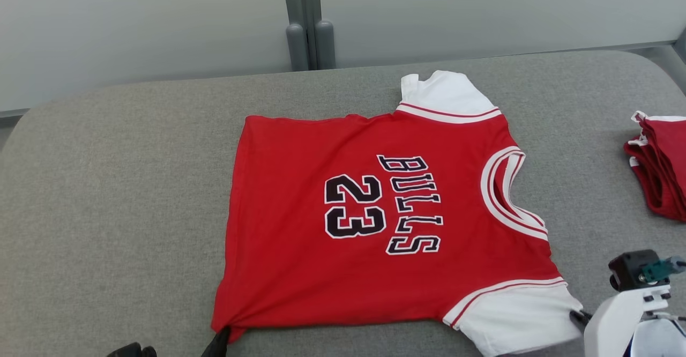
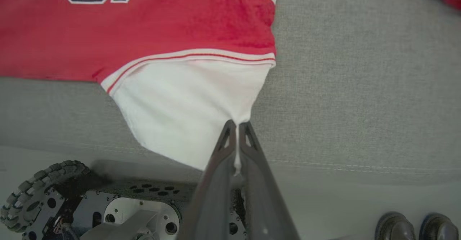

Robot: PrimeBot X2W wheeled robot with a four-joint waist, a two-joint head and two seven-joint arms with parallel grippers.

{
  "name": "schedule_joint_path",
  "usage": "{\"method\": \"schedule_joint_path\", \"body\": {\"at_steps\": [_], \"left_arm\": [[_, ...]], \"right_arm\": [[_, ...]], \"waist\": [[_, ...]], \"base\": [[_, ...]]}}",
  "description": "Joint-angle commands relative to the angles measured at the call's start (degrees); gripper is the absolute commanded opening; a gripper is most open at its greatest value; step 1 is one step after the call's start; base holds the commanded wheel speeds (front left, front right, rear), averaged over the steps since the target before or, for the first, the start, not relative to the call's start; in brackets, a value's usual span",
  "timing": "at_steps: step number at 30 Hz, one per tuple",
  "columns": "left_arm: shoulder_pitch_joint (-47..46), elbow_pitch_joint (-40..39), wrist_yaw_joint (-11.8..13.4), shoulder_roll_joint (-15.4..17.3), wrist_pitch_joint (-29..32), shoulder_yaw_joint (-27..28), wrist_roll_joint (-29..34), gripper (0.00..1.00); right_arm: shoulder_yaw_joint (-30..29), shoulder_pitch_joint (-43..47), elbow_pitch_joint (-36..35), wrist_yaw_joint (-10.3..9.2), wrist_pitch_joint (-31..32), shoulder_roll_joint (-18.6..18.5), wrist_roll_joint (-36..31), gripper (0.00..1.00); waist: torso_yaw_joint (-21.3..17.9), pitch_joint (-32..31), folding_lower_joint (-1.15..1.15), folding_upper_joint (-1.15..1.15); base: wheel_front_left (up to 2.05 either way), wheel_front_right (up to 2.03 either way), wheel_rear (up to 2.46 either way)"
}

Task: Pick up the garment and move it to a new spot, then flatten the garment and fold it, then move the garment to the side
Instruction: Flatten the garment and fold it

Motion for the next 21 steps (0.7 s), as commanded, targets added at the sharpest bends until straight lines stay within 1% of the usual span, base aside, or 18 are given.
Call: {"method": "schedule_joint_path", "body": {"at_steps": [1,4,5,11,15,18,21], "left_arm": [[-1.7,-0.6,0.0,0.1,0.1,0.2,0.3,0.0],[-4.0,-2.0,0.3,-0.6,0.9,-0.1,0.2,0.0],[-6.0,-2.6,0.8,-0.9,1.6,-0.5,0.7,0.0],[-13.1,-2.6,3.3,-2.4,4.0,-1.0,1.8,0.0],[-17.0,0.3,5.6,-2.9,4.8,-1.1,2.8,0.0],[-19.8,3.3,7.0,-3.6,4.4,-1.1,3.6,0.0],[-22.4,6.7,7.9,-4.6,4.0,-1.5,4.7,0.0]], "right_arm": [[-0.2,-2.1,-0.4,-0.06,-1.8,0.3,0.2,0.0],[0.5,-5.6,-0.1,-0.06,-4.9,0.8,0.7,0.0],[0.6,-8.5,1.1,-0.06,-7.2,0.5,0.2,0.0],[1.8,-16.8,7.3,-0.06,-12.2,0.8,-0.6,0.0],[2.3,-20.7,12.0,-0.05,-15.1,1.4,-1.3,0.0],[1.6,-23.1,15.7,-0.05,-17.6,1.9,-2.3,0.0],[1.8,-25.4,19.5,-0.04,-19.8,2.4,-3.5,0.0]], "waist": [[0.4,0.2,0.01,0.0],[0.6,0.4,0.01,0.0],[0.7,0.6,0.01,0.0],[1.1,1.2,0.01,0.0],[1.3,1.7,0.01,0.0],[1.4,2.3,0.01,0.0],[1.5,2.9,0.01,0.0]], "base": [[0.0,0.0,0.0],[0.0,0.0,0.0],[0.0,0.0,0.0],[0.0,0.0,0.0],[0.0,0.0,0.0],[0.0,0.0,0.0],[0.0,0.0,0.0]]}}
